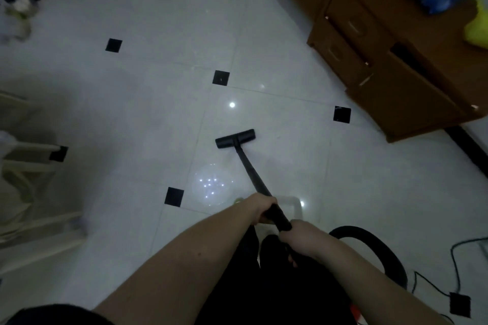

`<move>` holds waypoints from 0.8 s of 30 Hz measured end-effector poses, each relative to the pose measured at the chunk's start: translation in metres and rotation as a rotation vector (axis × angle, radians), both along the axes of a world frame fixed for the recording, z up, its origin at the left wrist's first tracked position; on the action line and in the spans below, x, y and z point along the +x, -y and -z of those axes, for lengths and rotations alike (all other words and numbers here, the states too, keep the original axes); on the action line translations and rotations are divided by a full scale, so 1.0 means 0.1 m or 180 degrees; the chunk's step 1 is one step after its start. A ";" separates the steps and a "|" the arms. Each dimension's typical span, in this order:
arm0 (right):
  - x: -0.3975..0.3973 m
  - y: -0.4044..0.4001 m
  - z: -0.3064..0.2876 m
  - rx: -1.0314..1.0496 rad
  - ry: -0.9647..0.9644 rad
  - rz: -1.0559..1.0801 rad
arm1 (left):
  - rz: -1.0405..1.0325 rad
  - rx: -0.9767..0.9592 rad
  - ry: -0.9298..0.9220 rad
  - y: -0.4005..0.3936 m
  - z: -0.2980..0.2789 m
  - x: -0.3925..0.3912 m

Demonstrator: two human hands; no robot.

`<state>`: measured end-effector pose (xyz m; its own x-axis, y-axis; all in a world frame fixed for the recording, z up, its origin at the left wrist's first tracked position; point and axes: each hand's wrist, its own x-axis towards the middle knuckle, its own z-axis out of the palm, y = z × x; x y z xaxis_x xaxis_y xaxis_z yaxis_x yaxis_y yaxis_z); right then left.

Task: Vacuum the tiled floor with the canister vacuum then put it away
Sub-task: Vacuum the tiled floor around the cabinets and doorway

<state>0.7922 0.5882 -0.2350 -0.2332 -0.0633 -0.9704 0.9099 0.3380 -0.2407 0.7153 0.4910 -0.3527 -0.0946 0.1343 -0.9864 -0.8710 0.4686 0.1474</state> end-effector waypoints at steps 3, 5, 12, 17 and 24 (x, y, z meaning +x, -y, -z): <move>-0.23 0.25 0.05 0.0002 -0.0071 0.0088 | -0.0144 -0.0001 -0.0113 0.24 -0.01 -0.23; -0.31 0.36 0.09 0.0005 -0.0092 0.0158 | -0.0213 0.0022 -0.0159 0.36 -0.05 -0.33; -0.20 0.47 0.00 0.0046 -0.0016 -0.0024 | -0.0273 0.0151 -0.0134 0.56 -0.05 -0.17; -0.03 0.54 -0.04 0.0005 0.0091 -0.0351 | -0.0433 0.0285 0.0058 0.69 0.06 0.13; -0.38 0.93 0.16 0.0088 -0.0058 -0.0432 | -0.0472 0.0255 -0.0169 0.96 0.11 -0.27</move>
<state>0.7540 0.4956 -0.2514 -0.2421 -0.0688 -0.9678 0.8509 0.4643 -0.2458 0.6887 0.3945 -0.3641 -0.1710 0.1930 -0.9662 -0.9198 0.3203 0.2268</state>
